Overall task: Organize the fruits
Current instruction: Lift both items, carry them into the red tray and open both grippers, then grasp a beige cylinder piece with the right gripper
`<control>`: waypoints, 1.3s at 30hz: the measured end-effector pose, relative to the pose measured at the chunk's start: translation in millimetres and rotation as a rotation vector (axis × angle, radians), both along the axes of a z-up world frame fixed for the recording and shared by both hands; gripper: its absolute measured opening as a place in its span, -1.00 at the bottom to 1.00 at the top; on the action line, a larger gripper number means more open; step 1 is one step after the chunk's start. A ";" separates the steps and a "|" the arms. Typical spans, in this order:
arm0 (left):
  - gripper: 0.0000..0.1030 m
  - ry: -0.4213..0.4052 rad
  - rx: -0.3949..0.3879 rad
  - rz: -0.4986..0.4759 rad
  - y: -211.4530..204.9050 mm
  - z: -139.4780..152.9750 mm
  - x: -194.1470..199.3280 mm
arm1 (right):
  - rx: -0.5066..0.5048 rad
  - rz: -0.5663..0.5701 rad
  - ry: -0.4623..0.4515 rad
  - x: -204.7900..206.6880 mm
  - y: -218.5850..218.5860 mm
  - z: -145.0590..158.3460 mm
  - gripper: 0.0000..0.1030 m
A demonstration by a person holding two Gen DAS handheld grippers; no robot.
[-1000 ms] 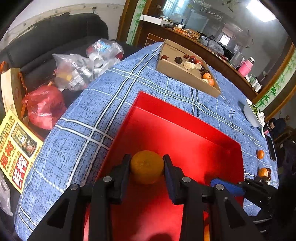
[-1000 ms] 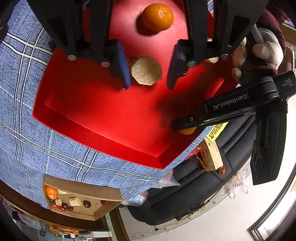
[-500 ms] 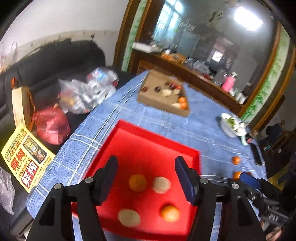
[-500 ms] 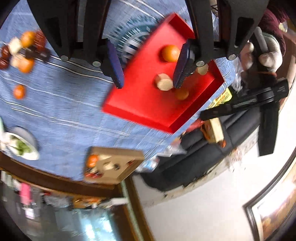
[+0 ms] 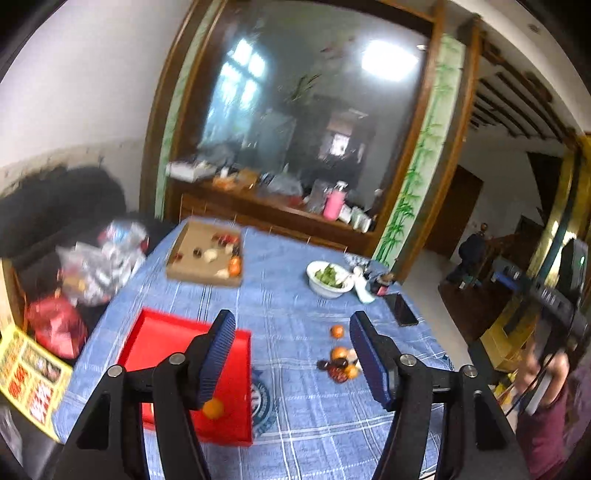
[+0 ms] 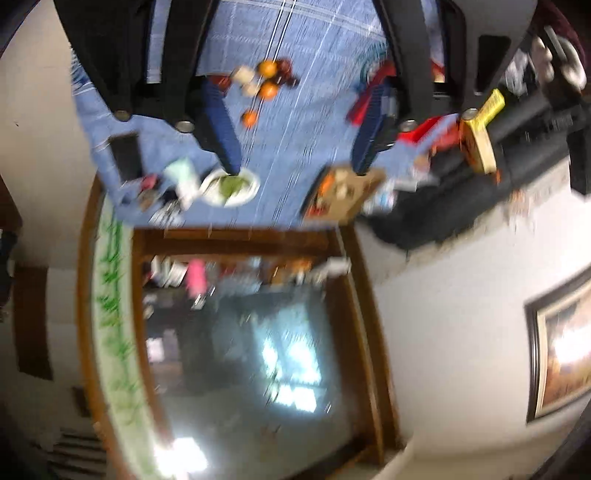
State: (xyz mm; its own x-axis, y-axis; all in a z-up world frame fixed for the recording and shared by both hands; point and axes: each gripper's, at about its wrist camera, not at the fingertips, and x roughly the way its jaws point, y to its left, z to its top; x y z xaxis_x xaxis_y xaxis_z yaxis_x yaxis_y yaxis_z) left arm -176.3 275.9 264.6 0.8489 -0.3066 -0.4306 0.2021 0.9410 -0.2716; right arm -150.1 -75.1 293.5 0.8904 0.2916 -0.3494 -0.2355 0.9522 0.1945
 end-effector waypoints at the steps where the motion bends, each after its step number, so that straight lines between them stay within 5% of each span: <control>1: 0.44 -0.014 0.008 -0.002 -4.7 4.2 2.2 | 0.005 -0.013 -0.017 -4.2 -7.7 9.0 0.33; 5: 0.48 0.040 -0.016 -0.025 -14.6 -9.0 25.6 | -0.036 -0.068 -0.037 -7.2 -27.6 18.7 0.43; 8: 0.48 0.127 -0.033 -0.047 -24.8 -37.3 52.7 | -0.023 -0.071 0.050 9.5 -38.7 -13.3 0.43; 15: 0.44 0.318 -0.067 -0.092 -47.3 -115.6 113.1 | 0.069 -0.007 0.339 76.6 -44.8 -146.6 0.32; 18: 0.11 0.355 -0.061 -0.106 -58.0 -138.8 127.9 | 0.115 0.025 0.467 104.6 -40.6 -202.0 0.00; 22: 0.05 0.394 -0.035 -0.139 -75.3 -160.0 140.7 | 0.193 0.044 0.573 131.9 -37.3 -254.2 -0.01; 31: 0.05 0.462 0.035 -0.210 -125.2 -200.0 167.2 | 0.085 0.006 0.570 158.0 -11.3 -287.2 -0.02; 34: 0.05 0.455 0.071 -0.248 -144.7 -209.3 166.9 | 0.044 -0.015 0.538 160.1 -6.5 -287.8 -0.38; 39: 0.05 0.459 0.082 -0.273 -169.5 -225.2 171.1 | 0.040 -0.004 0.507 156.7 -8.3 -288.0 -0.38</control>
State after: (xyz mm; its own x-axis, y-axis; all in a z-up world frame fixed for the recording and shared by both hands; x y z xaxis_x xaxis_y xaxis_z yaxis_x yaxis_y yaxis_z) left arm -5.3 106.4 39.4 0.4624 -0.4394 -0.7701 0.3198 0.8928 -0.3174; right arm 6.6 -83.4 5.6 0.6127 0.3104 -0.7268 -0.0981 0.9424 0.3198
